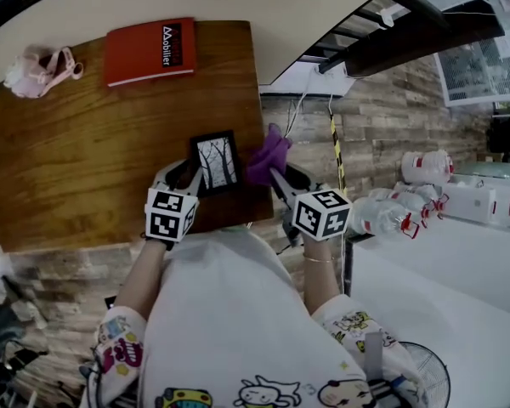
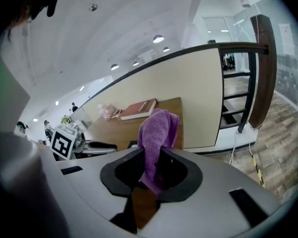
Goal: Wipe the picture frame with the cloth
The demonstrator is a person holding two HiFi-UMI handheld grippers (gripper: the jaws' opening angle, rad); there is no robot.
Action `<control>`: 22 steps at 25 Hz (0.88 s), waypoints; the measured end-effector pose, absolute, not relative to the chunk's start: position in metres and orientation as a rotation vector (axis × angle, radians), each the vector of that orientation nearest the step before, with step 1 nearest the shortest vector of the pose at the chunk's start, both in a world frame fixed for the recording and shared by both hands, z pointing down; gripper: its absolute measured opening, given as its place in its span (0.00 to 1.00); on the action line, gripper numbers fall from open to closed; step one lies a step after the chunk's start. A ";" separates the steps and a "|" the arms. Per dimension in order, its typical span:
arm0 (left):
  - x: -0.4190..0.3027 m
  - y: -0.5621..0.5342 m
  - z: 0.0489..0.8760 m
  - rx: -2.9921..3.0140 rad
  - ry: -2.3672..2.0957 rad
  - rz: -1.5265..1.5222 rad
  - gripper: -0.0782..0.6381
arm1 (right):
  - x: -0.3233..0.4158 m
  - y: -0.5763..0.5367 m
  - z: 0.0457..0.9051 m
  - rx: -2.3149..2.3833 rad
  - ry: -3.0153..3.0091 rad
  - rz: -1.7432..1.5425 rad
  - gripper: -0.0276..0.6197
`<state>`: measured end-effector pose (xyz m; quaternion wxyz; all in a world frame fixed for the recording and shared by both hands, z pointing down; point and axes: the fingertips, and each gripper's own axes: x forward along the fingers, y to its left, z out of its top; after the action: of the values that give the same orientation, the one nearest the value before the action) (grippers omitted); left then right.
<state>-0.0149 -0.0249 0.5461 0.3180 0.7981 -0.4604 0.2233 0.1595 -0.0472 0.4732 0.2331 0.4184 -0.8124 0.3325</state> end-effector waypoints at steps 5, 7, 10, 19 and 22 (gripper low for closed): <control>-0.031 -0.032 0.507 2.142 -1.288 0.523 0.25 | 0.145 -0.061 0.439 1.122 -2.318 0.731 0.15; -0.040 -0.036 0.488 2.159 -1.334 0.492 0.25 | 0.137 -0.066 0.422 1.110 -2.356 0.640 0.15; -0.052 -0.041 0.458 2.190 -1.399 0.435 0.25 | 0.127 -0.073 0.397 1.101 -2.416 0.503 0.15; -0.067 -0.030 0.375 2.284 -1.524 0.281 0.19 | 0.103 -0.073 0.333 1.093 -2.561 0.232 0.15; -0.069 -0.025 0.356 2.308 -1.555 0.255 0.17 | 0.099 -0.071 0.323 1.091 -2.587 0.197 0.15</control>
<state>-0.0692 -0.0247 0.3562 0.1729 0.8135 -0.5480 0.0897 0.0985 -0.0705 0.3227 0.1626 0.3825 -0.9069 0.0691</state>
